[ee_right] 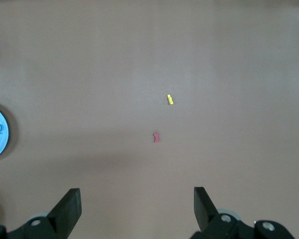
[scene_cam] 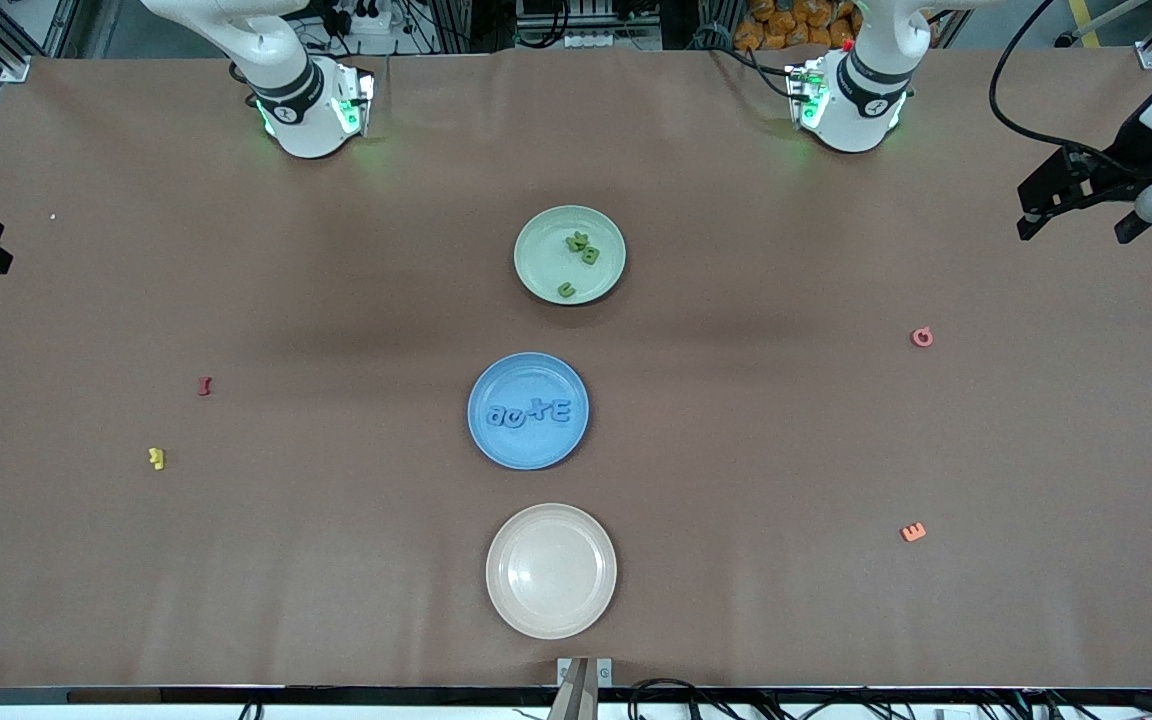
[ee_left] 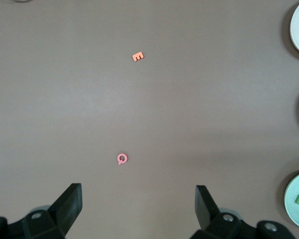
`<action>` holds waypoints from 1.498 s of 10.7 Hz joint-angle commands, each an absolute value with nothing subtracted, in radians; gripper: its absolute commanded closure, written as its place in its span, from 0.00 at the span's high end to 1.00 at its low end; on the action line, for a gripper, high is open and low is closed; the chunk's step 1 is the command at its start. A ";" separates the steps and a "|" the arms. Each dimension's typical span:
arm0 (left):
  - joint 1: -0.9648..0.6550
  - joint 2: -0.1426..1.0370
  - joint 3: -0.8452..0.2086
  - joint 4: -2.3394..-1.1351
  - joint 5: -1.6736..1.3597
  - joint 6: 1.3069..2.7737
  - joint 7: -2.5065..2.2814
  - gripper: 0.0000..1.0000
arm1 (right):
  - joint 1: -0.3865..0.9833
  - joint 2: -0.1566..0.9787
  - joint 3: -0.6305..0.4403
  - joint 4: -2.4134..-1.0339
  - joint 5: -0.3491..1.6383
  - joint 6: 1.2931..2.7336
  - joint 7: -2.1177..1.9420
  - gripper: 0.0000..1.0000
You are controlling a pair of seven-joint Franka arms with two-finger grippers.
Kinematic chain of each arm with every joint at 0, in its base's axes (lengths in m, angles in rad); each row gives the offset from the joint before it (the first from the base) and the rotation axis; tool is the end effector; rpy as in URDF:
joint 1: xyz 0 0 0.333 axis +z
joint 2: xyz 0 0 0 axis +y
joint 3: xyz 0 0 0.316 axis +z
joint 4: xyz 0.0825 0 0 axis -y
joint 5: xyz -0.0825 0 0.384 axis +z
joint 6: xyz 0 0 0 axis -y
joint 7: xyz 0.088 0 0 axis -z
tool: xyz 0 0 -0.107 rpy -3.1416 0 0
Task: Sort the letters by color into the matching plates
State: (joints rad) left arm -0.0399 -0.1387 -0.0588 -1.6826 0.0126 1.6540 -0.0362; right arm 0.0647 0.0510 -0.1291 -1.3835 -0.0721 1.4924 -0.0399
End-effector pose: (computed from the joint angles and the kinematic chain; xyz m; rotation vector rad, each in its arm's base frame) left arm 0.5163 -0.0522 0.6534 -3.1220 0.0980 -0.1735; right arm 0.5601 -0.0420 0.6771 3.0589 -0.0488 0.0829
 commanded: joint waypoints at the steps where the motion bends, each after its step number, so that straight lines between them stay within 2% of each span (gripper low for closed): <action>1: -0.031 -0.135 -0.061 -1.666 -0.003 1.635 -0.009 1.00 | 0.075 0.081 -0.127 -1.394 -0.087 1.506 0.006 1.00; 16: -0.031 -0.130 -0.060 -1.666 -0.009 1.638 0.021 1.00 | 0.069 0.092 -0.127 -1.420 -0.084 1.523 0.014 1.00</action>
